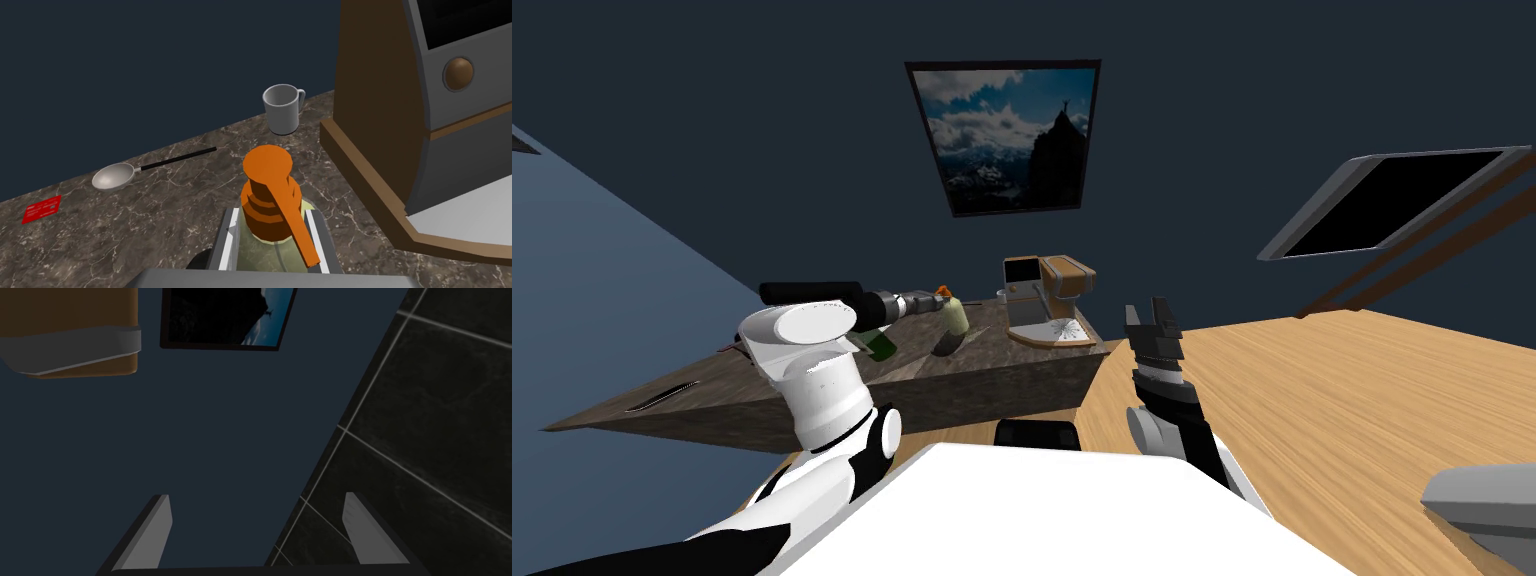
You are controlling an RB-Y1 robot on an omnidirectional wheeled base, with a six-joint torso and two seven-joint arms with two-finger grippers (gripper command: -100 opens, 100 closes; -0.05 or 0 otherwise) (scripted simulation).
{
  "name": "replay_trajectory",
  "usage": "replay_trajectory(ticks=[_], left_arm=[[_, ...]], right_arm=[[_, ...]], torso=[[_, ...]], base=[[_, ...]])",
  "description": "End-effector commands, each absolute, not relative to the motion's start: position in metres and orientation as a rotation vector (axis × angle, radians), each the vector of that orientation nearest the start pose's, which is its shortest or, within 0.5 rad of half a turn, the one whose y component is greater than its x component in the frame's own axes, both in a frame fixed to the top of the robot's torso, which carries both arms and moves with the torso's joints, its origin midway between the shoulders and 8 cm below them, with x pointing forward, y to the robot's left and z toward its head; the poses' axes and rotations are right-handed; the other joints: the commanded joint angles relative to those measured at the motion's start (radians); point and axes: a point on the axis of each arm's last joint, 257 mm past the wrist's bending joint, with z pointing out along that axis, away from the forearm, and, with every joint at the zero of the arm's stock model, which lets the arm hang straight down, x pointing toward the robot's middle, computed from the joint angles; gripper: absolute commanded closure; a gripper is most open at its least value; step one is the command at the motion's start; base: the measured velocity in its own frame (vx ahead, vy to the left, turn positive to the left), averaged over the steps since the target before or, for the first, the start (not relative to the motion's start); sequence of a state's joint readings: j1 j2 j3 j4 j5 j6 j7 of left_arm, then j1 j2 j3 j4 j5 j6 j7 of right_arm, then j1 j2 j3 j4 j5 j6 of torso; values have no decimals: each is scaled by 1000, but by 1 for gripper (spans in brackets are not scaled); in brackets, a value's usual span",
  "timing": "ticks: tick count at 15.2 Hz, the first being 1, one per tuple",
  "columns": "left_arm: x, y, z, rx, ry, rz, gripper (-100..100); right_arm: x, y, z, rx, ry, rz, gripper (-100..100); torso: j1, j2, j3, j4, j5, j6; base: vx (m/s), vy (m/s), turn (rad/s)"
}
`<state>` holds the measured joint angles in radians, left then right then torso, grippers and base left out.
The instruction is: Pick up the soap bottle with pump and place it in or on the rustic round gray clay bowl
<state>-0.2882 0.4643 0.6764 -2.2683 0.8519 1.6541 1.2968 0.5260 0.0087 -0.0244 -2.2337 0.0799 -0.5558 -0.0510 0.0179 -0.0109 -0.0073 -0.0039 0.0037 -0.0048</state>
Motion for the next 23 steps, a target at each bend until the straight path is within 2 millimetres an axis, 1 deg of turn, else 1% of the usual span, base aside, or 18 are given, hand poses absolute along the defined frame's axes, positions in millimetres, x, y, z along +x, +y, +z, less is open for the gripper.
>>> replay_trajectory(ticks=[1, 3, 4, 5, 9, 11, 12, 14, 15, 16, 17, 18, 19, 20, 21, 22, 23], left_arm=[[442, 363, -20, -2659, 366, -1676, 100], [438, 367, -12, -2655, 347, -1671, 100], [440, 364, -15, -2654, 360, -1676, 100], [439, 364, -14, -2655, 356, -1674, -100], [439, 364, -14, -2656, 355, -1674, -100], [429, 359, 4, -2648, 357, -1687, -100], [428, 359, 3, -2653, 353, -1684, -100], [417, 354, 21, -2638, 357, -1697, -100], [416, 354, 19, -2648, 349, -1690, -100], [410, 352, 26, -2645, 346, -1691, -100], [410, 352, 26, -2645, 346, -1691, -100], [404, 350, 33, -2641, 343, -1690, -100], [404, 350, 33, -2641, 343, -1690, -100], [397, 348, 39, -2636, 339, -1689, -100], [397, 348, 39, -2636, 339, -1689, -100], [391, 346, 45, -2630, 334, -1687, -100], [391, 346, 45, -2630, 334, -1687, -100]], right_arm=[[342, -281, 6, 640, 651, 1266, 0], [342, -281, 6, 640, 651, 1266, 0], [342, -281, 6, 640, 651, 1266, 0], [342, -281, 6, 640, 651, 1266, 0], [342, -281, 6, 641, 651, 1266, 0], [342, -281, 6, 641, 651, 1266, 0], [342, -281, 6, 641, 651, 1266, 0], [342, -281, 6, 641, 651, 1266, 0], [342, -281, 6, 641, 651, 1266, 0], [342, -281, 6, 641, 651, 1266, 0], [342, -281, 6, 641, 651, 1266, 0], [342, -281, 6, 641, 651, 1266, 0], [342, -281, 6, 641, 651, 1266, 0], [342, -281, 6, 641, 651, 1266, 0], [342, -281, 6, 641, 651, 1266, 0], [342, -281, 6, 641, 651, 1266, 0], [342, -281, 6, 641, 651, 1266, 0]], torso=[[0, 0, 0, 0, 0, 0], [0, 0, 0, 0, 0, 0], [-1, 1, 0, 0, 0, 0], [-2, 1, 0, 0, 0, 0], [-6, 1, 0, 0, -1, 0], [-6, 1, 0, 0, -1, 0], [-5, 0, 0, 0, -1, 0], [-5, -1, 0, 0, -1, 0], [-5, -1, -1, 0, -1, 0], [-6, 0, 0, 0, -1, 0], [-6, 1, 0, 0, -1, 0], [-6, 1, 1, 0, -1, 0], [-6, 2, 1, 0, -1, 0], [-6, 2, 1, 0, -1, 0], [-6, 2, 1, 0, -1, 0], [-6, 2, 1, 0, -1, 0], [-6, 2, 1, 0, -1, 0]], base=[[12, 70, -62], [9, 67, -71], [8, 40, -22], [3, 16, -2], [0, 2, 0], [18, 10, -42], [32, 18, -41], [36, 20, -34], [-6, 1, -5], [-6, 6, -19], [-7, 9, -27], [-5, 6, -19], [-3, 4, -13], [0, 0, 0], [-3, 4, -11], [-5, 7, -21], [0, 0, 0]])
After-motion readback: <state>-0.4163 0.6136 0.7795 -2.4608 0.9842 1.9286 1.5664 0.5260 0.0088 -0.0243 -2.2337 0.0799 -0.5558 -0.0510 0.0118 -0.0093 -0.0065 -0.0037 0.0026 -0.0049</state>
